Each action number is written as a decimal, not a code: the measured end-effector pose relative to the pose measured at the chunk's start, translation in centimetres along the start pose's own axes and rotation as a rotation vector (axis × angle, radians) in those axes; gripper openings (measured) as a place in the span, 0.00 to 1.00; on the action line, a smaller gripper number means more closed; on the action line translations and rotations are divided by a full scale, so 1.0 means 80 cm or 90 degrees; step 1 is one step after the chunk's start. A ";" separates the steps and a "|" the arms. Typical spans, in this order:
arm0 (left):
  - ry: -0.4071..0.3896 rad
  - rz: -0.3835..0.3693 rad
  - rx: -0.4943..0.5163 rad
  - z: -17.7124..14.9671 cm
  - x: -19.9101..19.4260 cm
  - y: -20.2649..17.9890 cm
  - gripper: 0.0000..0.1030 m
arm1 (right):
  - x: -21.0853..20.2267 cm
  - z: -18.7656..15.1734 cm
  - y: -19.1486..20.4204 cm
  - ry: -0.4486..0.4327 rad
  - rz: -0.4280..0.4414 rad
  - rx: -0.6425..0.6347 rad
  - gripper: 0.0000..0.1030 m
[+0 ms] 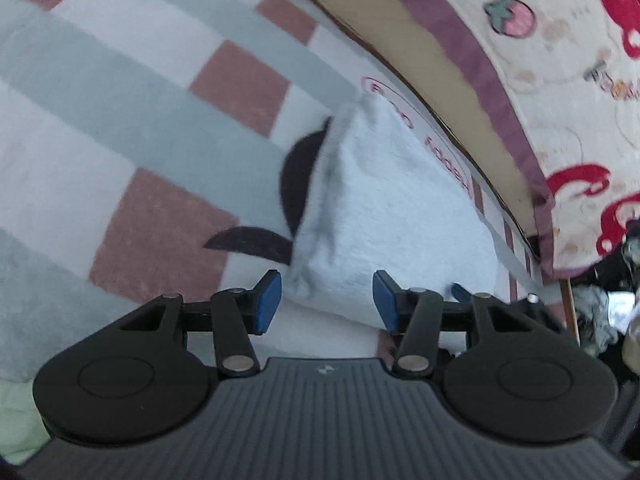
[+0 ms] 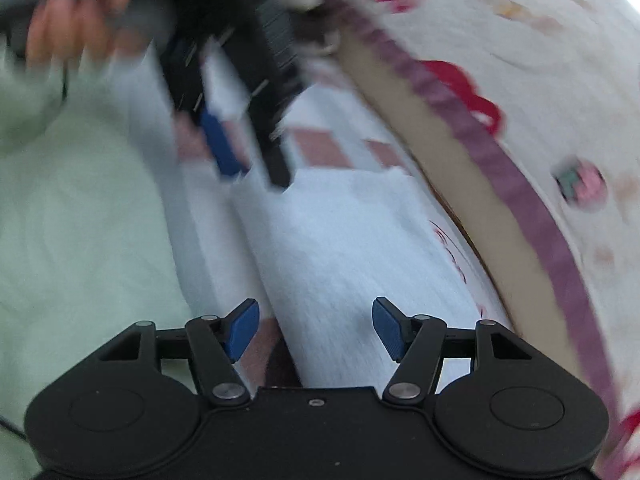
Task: Fold clothes
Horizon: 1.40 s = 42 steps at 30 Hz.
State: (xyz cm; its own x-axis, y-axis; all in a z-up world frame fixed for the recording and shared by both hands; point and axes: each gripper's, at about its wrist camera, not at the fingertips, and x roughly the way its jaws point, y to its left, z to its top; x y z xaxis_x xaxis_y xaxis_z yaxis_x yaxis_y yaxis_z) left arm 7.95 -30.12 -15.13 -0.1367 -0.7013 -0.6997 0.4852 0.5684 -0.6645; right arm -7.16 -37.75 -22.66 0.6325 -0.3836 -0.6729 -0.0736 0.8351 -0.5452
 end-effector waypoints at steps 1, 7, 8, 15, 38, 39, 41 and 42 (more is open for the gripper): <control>0.002 -0.005 -0.010 0.000 0.000 0.004 0.48 | 0.010 0.002 0.005 -0.002 -0.013 -0.027 0.67; 0.023 -0.086 -0.109 -0.006 0.010 0.020 0.48 | 0.020 0.011 -0.035 -0.013 0.024 0.075 0.36; 0.019 -0.097 -0.116 -0.005 0.010 0.020 0.49 | 0.018 0.012 -0.046 -0.014 0.030 0.113 0.35; -0.068 -0.138 -0.055 0.002 0.001 -0.015 0.64 | 0.021 0.005 -0.081 -0.019 0.059 0.256 0.33; -0.144 0.059 0.085 -0.008 0.061 -0.085 0.19 | -0.057 -0.103 -0.114 0.008 0.131 0.769 0.57; -0.147 0.065 0.099 -0.009 0.060 -0.089 0.19 | -0.065 -0.131 -0.115 0.032 0.139 0.876 0.57; -0.148 0.066 0.105 -0.009 0.057 -0.091 0.19 | -0.074 -0.185 -0.106 0.055 0.151 1.070 0.57; -0.147 0.063 0.103 -0.009 0.054 -0.090 0.19 | -0.079 -0.211 -0.101 0.066 0.156 1.166 0.57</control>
State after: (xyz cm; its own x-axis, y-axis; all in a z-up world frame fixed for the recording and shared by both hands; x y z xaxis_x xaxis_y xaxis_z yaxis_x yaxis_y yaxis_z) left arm 3.27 -36.91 -13.57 0.1093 -0.7357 -0.6684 0.6197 0.5762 -0.5329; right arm -23.58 -48.77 -22.46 0.6885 -0.1628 -0.7068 0.7251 0.1733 0.6664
